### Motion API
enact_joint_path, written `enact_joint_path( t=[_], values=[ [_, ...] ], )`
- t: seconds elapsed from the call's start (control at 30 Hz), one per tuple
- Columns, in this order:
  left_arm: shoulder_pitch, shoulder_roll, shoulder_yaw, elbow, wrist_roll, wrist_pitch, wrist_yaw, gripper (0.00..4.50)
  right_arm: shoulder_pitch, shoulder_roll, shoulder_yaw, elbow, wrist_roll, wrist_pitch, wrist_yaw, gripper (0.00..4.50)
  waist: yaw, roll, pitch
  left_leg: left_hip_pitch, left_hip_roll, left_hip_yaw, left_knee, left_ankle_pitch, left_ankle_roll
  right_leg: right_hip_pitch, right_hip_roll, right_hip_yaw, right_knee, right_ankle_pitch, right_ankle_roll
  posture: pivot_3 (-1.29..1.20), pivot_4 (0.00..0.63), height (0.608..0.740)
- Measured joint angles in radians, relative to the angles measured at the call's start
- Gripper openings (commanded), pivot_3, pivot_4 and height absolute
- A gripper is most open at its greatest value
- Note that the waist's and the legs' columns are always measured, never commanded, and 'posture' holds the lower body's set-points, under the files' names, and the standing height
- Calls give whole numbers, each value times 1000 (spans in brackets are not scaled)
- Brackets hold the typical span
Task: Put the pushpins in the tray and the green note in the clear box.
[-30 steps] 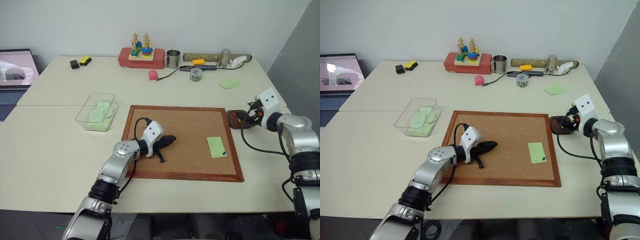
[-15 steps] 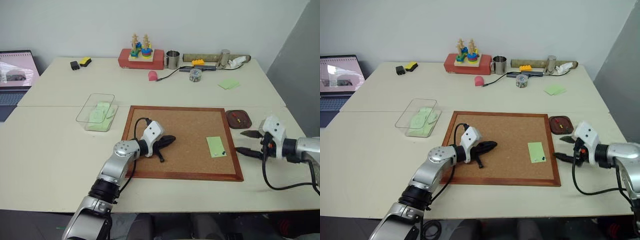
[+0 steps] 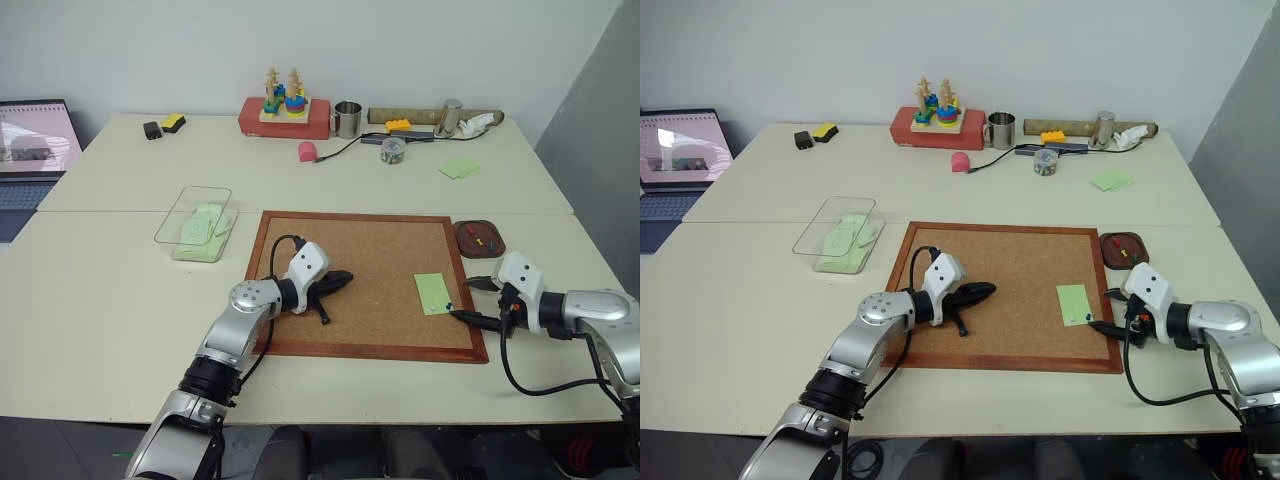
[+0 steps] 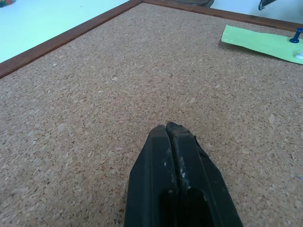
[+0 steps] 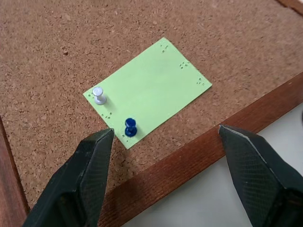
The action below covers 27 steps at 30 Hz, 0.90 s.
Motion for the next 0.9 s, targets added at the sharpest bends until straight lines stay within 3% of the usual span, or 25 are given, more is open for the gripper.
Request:
enact_joint_path(
  t=[0.6, 0.9],
  values=[
    [4, 0, 0, 0, 1, -3, 3, 0, -21, 12, 51, 25, -2, -30, 39, 75, -2, 0, 0, 0, 0, 0, 0, 0, 0, 0, 0, 0, 0, 0, 0, 0, 150, 740],
    [5, 0, -4, 0, 2, -7, 3, 0, -2, 10, 40, -2, 7, -15, 43, 12, -1, 0, 0, 0, 0, 0, 0, 0, 0, 0, 0, 0, 0, 0, 0, 0, 150, 740]
  ],
)
